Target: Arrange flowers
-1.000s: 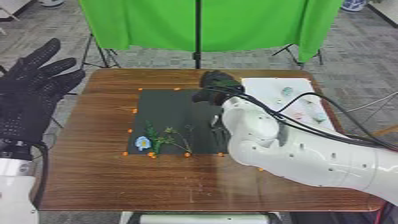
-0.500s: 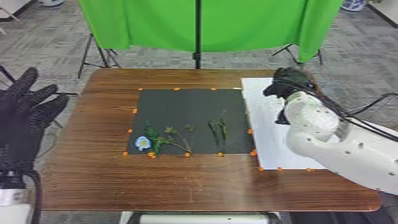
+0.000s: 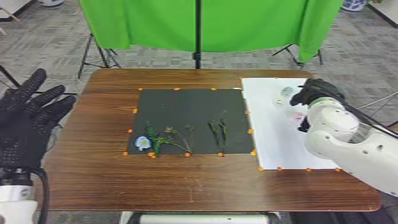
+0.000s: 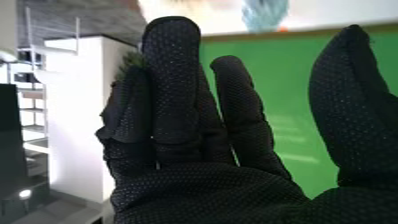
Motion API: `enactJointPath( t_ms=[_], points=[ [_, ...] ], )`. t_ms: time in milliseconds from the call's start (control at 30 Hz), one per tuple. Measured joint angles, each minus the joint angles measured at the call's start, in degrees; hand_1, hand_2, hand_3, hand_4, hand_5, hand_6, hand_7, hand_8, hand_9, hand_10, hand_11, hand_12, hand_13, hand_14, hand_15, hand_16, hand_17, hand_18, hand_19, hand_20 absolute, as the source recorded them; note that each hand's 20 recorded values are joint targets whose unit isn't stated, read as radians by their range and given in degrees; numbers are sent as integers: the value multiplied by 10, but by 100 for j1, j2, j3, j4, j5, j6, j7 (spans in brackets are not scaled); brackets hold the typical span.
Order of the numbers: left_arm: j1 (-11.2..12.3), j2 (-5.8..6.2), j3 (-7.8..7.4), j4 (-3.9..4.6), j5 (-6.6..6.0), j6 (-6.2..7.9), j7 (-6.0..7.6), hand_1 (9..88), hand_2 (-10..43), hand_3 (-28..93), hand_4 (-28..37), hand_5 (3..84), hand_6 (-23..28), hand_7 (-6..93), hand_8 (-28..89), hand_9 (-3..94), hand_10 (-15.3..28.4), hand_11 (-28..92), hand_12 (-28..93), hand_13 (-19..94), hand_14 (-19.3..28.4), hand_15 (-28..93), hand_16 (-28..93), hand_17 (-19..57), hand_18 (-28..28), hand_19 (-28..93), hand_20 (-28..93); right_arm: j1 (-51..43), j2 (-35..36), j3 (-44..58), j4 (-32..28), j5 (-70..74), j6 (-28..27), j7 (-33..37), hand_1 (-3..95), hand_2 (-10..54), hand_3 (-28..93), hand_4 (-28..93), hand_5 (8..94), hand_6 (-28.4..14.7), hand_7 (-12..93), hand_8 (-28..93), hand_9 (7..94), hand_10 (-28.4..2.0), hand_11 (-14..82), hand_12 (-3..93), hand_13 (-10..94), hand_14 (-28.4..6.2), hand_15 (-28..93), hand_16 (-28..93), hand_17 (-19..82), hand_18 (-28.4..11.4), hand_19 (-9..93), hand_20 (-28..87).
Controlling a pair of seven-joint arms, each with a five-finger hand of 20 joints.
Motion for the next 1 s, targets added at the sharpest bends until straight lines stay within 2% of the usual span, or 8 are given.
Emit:
enactJointPath(
  t_ms=[233, 433, 567, 600, 667, 733, 867, 1000],
  points=[
    [-170, -20, 9, 16, 66, -21, -184, 177, 85, 748, -283, 307, 69, 99, -75, 281, 187, 247, 121, 222, 272, 521, -94, -86, 284, 604, 2, -267, -4, -14, 4, 3, -6, 12, 325, -82, 767, -270, 518, -42, 152, -114, 589, -201, 166, 136, 649, -136, 677, 102, 369, -213, 932, 255],
    [-260, -68, 25, 32, 123, -72, -282, 177, 85, 749, -283, 307, 70, 100, -75, 280, 187, 250, 121, 222, 272, 522, -94, -86, 284, 603, 5, -468, -60, 29, -21, 57, -151, 87, 350, -86, 773, -265, 562, -35, 163, -114, 647, -191, 184, 138, 676, -127, 671, 106, 386, -215, 932, 278],
    [-292, -84, 38, 39, 140, -98, -305, 178, 85, 750, -283, 307, 70, 100, -75, 281, 187, 250, 120, 222, 272, 522, -95, -86, 284, 602, 6, -552, -133, 119, 27, 262, -203, 97, 395, -87, 796, -273, 617, -16, 202, -125, 714, -147, 217, 146, 713, -100, 654, 116, 406, -199, 932, 284],
    [-294, -88, 38, 39, 142, -101, -306, 178, 86, 750, -283, 307, 70, 101, -75, 281, 187, 250, 120, 222, 272, 522, -95, -86, 284, 602, 6, -555, -144, 122, 44, 325, -174, 75, 438, -92, 783, -278, 638, -11, 225, -73, 743, -130, 211, 167, 732, -87, 643, 129, 416, -190, 932, 281],
    [-299, -99, 39, 40, 150, -112, -308, 179, 86, 749, -283, 307, 70, 101, -75, 280, 187, 250, 119, 222, 272, 522, -95, -86, 284, 602, 7, -529, -148, 108, 86, 370, 27, -21, 505, -94, 745, -281, 676, -3, 283, -28, 810, -95, 134, 250, 763, -63, 616, 160, 435, -176, 932, 284],
    [-311, -112, 46, 42, 157, -123, -310, 179, 86, 750, -283, 308, 71, 101, -75, 281, 188, 249, 119, 222, 271, 522, -95, -86, 284, 601, 7, -442, -144, -65, 155, 357, 369, -149, 540, -95, 726, -282, 720, 10, 323, -8, 872, -76, 93, 298, 798, -43, 596, 179, 461, -165, 932, 297],
    [-338, -134, 68, 43, 171, -136, -315, 180, 86, 751, -283, 308, 71, 101, -76, 280, 187, 250, 119, 223, 271, 522, -95, -86, 284, 601, 8, -166, -145, -690, 259, 67, 1017, -206, 553, -95, 722, -283, 763, 23, 336, 4, 913, -64, 100, 316, 836, -30, 590, 176, 486, -160, 932, 329],
    [-345, -146, 71, 44, 181, -149, -320, 181, 86, 750, -283, 309, 71, 101, -75, 281, 188, 250, 118, 222, 271, 523, -95, -86, 284, 601, 9, -98, -154, -986, 290, -356, 1298, -165, 550, -95, 728, -283, 774, 27, 329, 9, 924, -58, 104, 316, 847, -27, 591, 180, 495, -159, 932, 343]
  ],
)
